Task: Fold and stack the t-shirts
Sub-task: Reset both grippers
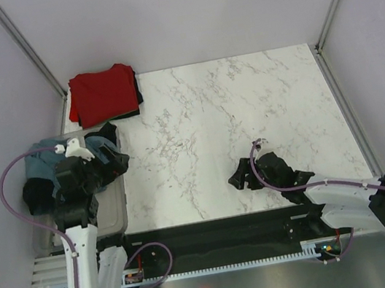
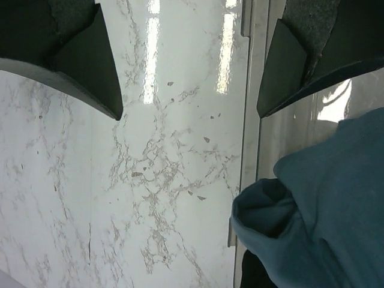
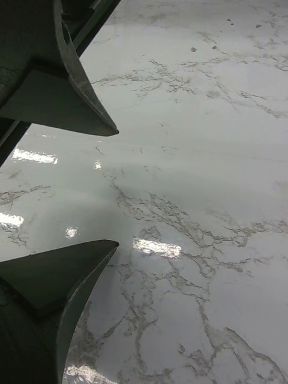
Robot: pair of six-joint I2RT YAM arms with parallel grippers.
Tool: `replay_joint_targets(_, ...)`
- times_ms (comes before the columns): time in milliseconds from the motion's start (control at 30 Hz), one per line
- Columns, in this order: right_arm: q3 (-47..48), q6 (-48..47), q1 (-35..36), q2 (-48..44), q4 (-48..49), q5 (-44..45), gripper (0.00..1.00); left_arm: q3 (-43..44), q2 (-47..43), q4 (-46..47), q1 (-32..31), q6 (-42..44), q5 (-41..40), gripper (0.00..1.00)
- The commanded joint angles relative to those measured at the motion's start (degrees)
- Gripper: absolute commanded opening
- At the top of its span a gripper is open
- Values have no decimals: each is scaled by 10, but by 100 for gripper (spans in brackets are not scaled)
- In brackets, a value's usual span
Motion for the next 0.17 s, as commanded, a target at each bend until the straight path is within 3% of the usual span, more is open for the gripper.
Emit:
replay_joint_targets(0,-3,1,2,11,-53,11,78,1,-1,-11,-6,-9,21,100)
replay_joint_targets(133,5,2,5,14,-65,24,79,3,-11,-13,-19,-6,17,100)
